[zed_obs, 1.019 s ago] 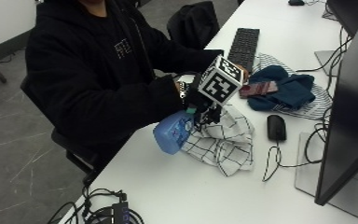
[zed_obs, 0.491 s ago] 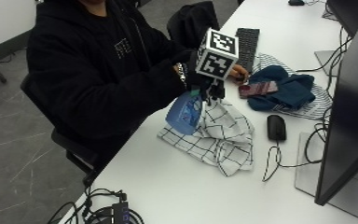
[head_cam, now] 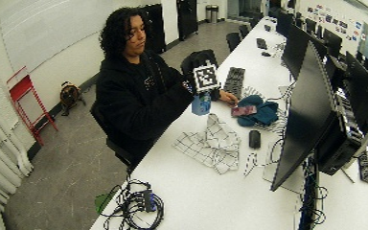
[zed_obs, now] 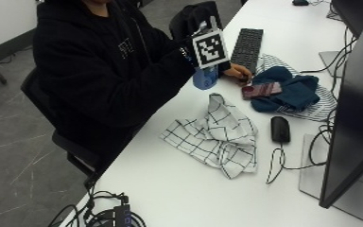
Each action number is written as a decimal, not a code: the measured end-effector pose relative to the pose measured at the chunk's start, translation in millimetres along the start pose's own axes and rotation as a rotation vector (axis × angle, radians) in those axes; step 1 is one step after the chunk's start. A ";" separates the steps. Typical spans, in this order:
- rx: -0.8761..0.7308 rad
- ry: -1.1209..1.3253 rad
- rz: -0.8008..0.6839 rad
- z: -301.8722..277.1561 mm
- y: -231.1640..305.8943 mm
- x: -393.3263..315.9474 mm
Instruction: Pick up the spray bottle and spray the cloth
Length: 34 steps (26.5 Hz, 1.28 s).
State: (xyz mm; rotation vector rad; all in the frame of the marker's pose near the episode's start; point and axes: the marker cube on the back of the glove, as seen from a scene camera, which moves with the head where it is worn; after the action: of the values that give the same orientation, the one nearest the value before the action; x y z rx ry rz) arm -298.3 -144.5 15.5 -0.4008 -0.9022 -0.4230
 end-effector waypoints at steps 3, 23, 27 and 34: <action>0.089 -0.013 -0.031 31.1 -13.7 18.5; 0.399 -0.140 0.023 75.0 -85.3 92.5; 0.423 -0.130 0.017 75.6 -86.2 94.8; 0.313 -0.159 0.056 69.5 -75.3 91.4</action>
State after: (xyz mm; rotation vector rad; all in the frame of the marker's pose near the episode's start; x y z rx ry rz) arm -332.5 -190.0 140.4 -0.1728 -1.0901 -0.1942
